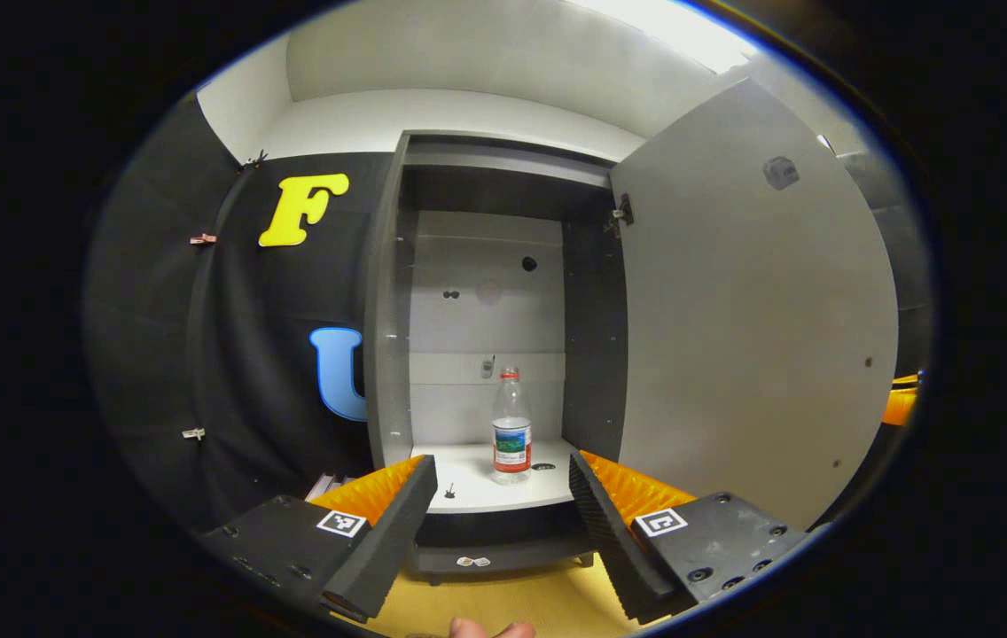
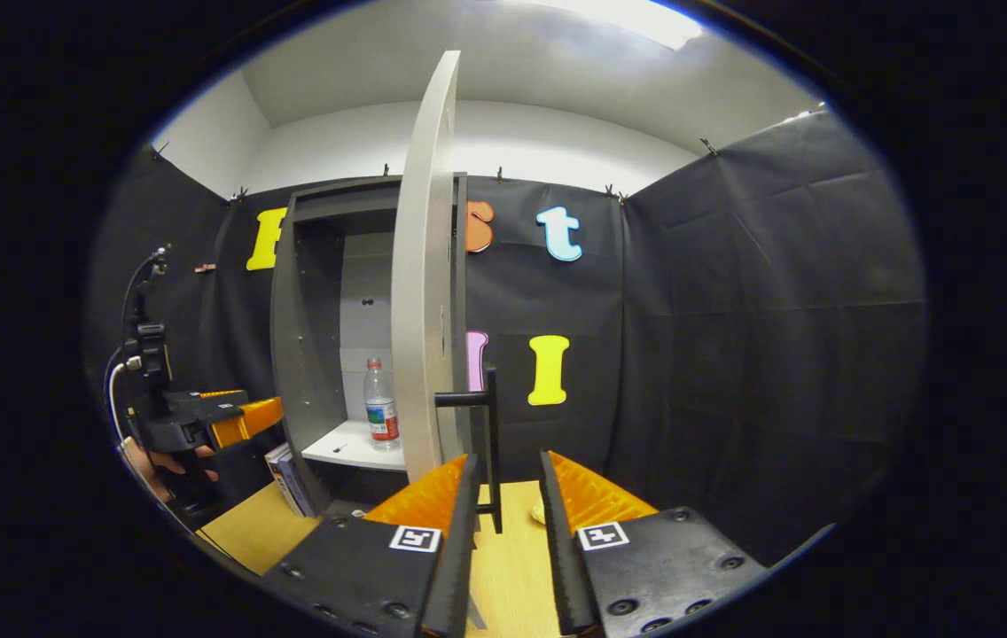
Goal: Open the cabinet door with the right hand, grasp the bottle in the cabinet with the left hand and place it on the coaster, then close the cabinet door with the right hand.
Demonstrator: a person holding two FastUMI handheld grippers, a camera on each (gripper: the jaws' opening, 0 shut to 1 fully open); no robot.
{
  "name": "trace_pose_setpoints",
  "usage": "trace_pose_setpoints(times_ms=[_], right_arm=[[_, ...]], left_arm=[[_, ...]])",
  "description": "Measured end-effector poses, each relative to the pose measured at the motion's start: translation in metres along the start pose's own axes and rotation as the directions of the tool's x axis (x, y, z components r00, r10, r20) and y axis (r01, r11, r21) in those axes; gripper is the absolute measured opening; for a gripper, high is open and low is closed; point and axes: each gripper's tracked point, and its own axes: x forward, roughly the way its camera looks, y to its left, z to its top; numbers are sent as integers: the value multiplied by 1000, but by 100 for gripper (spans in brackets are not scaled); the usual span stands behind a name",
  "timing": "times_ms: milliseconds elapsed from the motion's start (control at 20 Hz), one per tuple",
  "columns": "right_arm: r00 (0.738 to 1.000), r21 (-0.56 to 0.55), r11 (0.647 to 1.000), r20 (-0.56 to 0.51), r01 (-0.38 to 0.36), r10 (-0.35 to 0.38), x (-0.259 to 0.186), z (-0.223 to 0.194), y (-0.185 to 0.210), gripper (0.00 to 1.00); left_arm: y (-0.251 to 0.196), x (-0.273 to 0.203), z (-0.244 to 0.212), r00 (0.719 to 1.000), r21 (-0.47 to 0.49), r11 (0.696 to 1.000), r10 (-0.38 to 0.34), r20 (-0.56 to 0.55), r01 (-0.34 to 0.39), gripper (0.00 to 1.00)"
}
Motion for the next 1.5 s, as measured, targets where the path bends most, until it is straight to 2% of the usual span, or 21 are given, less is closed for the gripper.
trace_pose_setpoints(times_ms=[50, 100, 150, 200, 300, 350, 400, 450, 600, 750, 900, 1050, 1100, 1350, 1400, 1500], right_arm=[[1000, -5, 1000, 8, 18, -18, -3, 1, -9, 43], [999, -8, 999, 15, 37, -37, -6, 3, -18, 55], [998, -8, 998, 22, 59, -58, -9, 5, -26, 62], [995, -9, 996, 30, 91, -90, -10, 6, -36, 72], [988, -8, 988, 33, 154, -153, -9, 4, -57, 92], [984, -7, 984, 17, 179, -179, -12, -1, -64, 92], [981, -2, 981, -5, 195, -195, -11, -10, -72, 98], [978, 10, 979, -19, 206, -205, -13, -14, -76, 98], [965, 57, 964, -51, 259, -257, -10, -21, -98, 99], [954, 13, 954, -3, 299, -299, -7, -15, -112, 98], [959, -33, 958, 2, 284, -284, -3, -16, -108, 97], [958, -42, 957, 7, 286, -285, 2, -16, -110, 97], [956, -40, 956, 7, 292, -292, 3, -17, -112, 98], [948, -52, 946, 3, 319, -320, 9, -18, -123, 97], [946, -55, 945, -2, 323, -324, 9, -20, -125, 97], [945, -58, 944, -10, 326, -327, 10, -21, -126, 97]], left_arm=[[-4, 8, -1, 1000, 6, 1000, -6, -3, 6, 92], [-8, 16, -4, 1000, 9, 1000, -8, -1, 8, 94], [-12, 26, -5, 1000, 8, 1000, -14, 2, 14, 92], [-16, 37, -7, 1000, 6, 1000, -16, 4, 16, 94], [-20, 57, -12, 1000, -2, 1000, -12, 0, 12, 92], [-21, 68, -14, 1000, -8, 1000, -7, 0, 7, 92], [-22, 79, -16, 1000, -10, 1000, -1, 2, 1, 94], [-23, 90, -17, 1000, -5, 1000, 6, 4, -6, 92], [-22, 124, -26, 1000, 7, 1000, 20, 2, -20, 94], [-29, 155, -38, 1000, -9, 1000, 23, -4, -23, 92], [-24, 188, -50, 999, -16, 999, 36, -17, -37, 95], [-21, 216, -67, 998, -16, 999, 45, -42, -45, 92], [-21, 223, -72, 998, -24, 999, 42, -47, -43, 95], [-14, 257, -95, 994, -14, 997, 77, -79, -79, 95], [-12, 264, -99, 993, -5, 997, 81, -82, -82, 92], [-9, 275, -103, 992, -3, 996, 93, -90, -94, 95]])
